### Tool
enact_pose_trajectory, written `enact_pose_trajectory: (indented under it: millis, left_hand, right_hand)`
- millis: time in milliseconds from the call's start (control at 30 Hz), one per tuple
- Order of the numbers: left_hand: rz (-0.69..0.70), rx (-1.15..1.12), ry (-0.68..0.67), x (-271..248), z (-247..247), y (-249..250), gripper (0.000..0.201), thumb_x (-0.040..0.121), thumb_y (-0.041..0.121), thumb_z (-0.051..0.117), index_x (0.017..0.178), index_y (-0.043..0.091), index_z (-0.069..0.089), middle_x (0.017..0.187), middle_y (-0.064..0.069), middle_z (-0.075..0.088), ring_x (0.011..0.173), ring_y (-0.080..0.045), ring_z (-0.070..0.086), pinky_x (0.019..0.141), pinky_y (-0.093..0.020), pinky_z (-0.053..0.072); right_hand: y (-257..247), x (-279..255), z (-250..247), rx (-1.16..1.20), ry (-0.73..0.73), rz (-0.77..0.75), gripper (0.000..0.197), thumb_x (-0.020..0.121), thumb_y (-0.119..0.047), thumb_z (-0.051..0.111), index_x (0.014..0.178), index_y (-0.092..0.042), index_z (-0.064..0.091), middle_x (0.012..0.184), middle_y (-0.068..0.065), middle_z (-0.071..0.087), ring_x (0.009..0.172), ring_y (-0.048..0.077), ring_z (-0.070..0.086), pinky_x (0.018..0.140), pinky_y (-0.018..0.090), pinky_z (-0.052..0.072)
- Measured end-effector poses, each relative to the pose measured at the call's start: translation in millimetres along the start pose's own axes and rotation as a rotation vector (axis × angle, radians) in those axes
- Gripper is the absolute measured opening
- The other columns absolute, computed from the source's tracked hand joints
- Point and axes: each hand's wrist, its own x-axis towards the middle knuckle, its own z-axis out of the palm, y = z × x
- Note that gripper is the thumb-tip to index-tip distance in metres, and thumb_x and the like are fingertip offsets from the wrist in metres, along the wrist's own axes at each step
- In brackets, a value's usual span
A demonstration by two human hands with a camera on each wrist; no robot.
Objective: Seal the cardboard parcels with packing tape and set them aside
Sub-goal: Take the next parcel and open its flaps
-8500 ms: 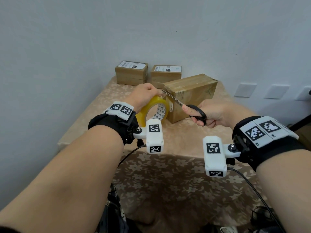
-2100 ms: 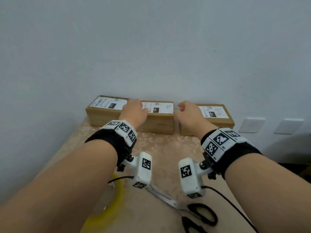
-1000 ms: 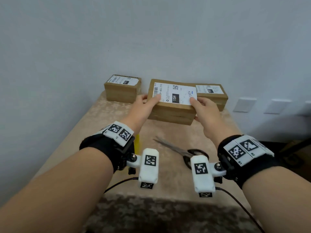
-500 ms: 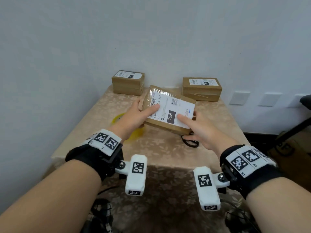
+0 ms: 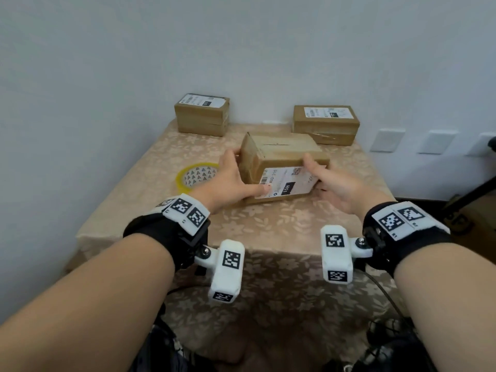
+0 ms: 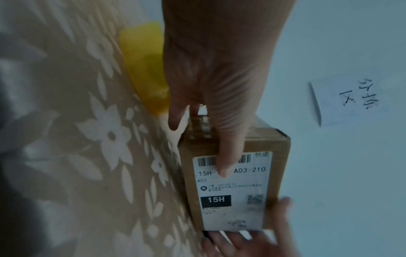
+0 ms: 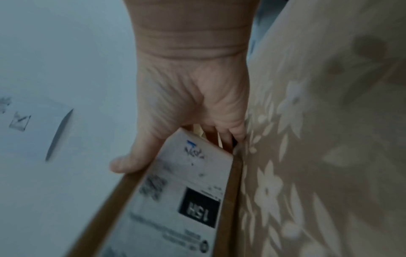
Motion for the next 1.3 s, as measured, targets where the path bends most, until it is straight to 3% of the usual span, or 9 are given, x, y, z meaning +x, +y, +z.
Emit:
enact_pose_trajectory:
  millis: [200, 367, 567, 733, 900, 967, 1100, 1233, 1300]
  left_hand:
    - [0.174, 0.284, 0.049, 4.7, 8.2, 1.6, 0.110, 0.071, 0.020, 0.081, 0.150, 0.022, 0.004, 0.144, -0.010, 0.027, 0.134, -0.023, 0.027, 0.113, -0.037, 0.025]
    - [0.076, -0.007, -0.121, 1.5, 1.0, 16.3, 0.081, 0.091, -0.004, 0.050, 0.149, 0.039, 0.014, 0.138, 0.001, 0.045, 0.122, -0.017, 0.052, 0.086, -0.036, 0.055]
    - [-0.107, -0.288, -0.125, -9.9, -2.4, 31.2, 0.035, 0.095, 0.057, 0.034, 0.127, 0.045, 0.037, 0.129, 0.009, 0.048, 0.114, -0.018, 0.053, 0.085, -0.037, 0.052]
    - [-0.111, -0.223, -0.106, -5.3, 4.8, 21.1, 0.058, 0.091, 0.045, 0.055, 0.136, 0.031, 0.022, 0.128, -0.005, 0.050, 0.100, -0.016, 0.060, 0.070, -0.026, 0.052]
    - [0.010, -0.066, -0.032, -6.4, -0.3, 21.8, 0.053, 0.097, 0.040, 0.046, 0.144, 0.027, 0.026, 0.133, -0.001, 0.043, 0.102, -0.006, 0.053, 0.073, -0.011, 0.047]
    - [0.049, 0.101, 0.035, -4.4, 0.0, 22.3, 0.045, 0.099, 0.038, 0.043, 0.140, 0.024, 0.035, 0.136, -0.004, 0.044, 0.111, -0.014, 0.048, 0.088, -0.023, 0.041]
    - [0.058, 0.255, 0.084, -0.6, 4.4, 29.2, 0.034, 0.101, 0.031, 0.038, 0.132, 0.019, 0.045, 0.124, -0.003, 0.050, 0.102, -0.014, 0.047, 0.080, -0.025, 0.036]
    - [0.026, 0.202, 0.072, 2.9, 1.2, 30.9, 0.028, 0.101, 0.026, 0.040, 0.125, 0.018, 0.050, 0.116, 0.001, 0.049, 0.095, -0.017, 0.049, 0.077, -0.030, 0.040]
    - [0.022, 0.200, 0.058, 4.6, 0.1, 31.1, 0.025, 0.100, 0.025, 0.040, 0.122, 0.019, 0.052, 0.118, 0.001, 0.048, 0.091, -0.014, 0.049, 0.078, -0.030, 0.041]
  right_hand:
    - [-0.6, -1.3, -17.5, 0.142, 0.084, -0.018, 0.060, 0.071, -0.060, 0.062, 0.124, -0.033, 0.054, 0.120, -0.007, 0.066, 0.111, 0.017, 0.061, 0.100, 0.048, 0.045]
    - [4.9, -5.0, -27.6, 0.072, 0.090, -0.098, 0.074, 0.068, -0.045, 0.068, 0.136, -0.030, 0.042, 0.120, -0.004, 0.060, 0.106, 0.018, 0.062, 0.085, 0.046, 0.053]
    - [8.8, -9.6, -26.4, -0.277, 0.075, -0.189, 0.068, 0.070, -0.029, 0.081, 0.124, -0.031, 0.040, 0.128, -0.005, 0.047, 0.105, 0.012, 0.056, 0.090, 0.036, 0.051]
    - [8.1, -13.4, -18.5, -0.537, 0.016, -0.289, 0.055, 0.078, -0.026, 0.078, 0.118, -0.024, 0.040, 0.104, -0.020, 0.045, 0.102, 0.006, 0.044, 0.072, 0.004, 0.034]
    - [5.9, -7.6, -24.2, -0.482, -0.029, -0.284, 0.023, 0.081, -0.039, 0.072, 0.098, -0.033, 0.057, 0.110, -0.007, 0.057, 0.109, 0.021, 0.057, 0.096, 0.048, 0.049]
    - [0.6, -7.4, -19.7, -0.584, -0.001, -0.329, 0.017, 0.087, -0.039, 0.066, 0.100, -0.029, 0.060, 0.104, -0.009, 0.057, 0.105, 0.020, 0.058, 0.093, 0.047, 0.050]
    - [-19.9, -8.4, -3.4, -0.918, 0.136, -0.508, 0.036, 0.099, -0.024, 0.044, 0.079, -0.001, 0.063, 0.074, 0.013, 0.057, 0.076, 0.034, 0.062, 0.061, 0.036, 0.050]
    - [-30.0, -10.9, 5.1, -1.193, 0.055, -0.290, 0.039, 0.100, -0.015, 0.027, 0.098, 0.001, 0.062, 0.071, 0.008, 0.055, 0.054, 0.019, 0.052, 0.055, 0.030, 0.040]
    - [-32.9, -11.7, 10.6, -1.229, 0.029, -0.215, 0.040, 0.101, -0.017, 0.024, 0.078, -0.002, 0.054, 0.064, 0.006, 0.048, 0.051, 0.016, 0.046, 0.051, 0.028, 0.032]
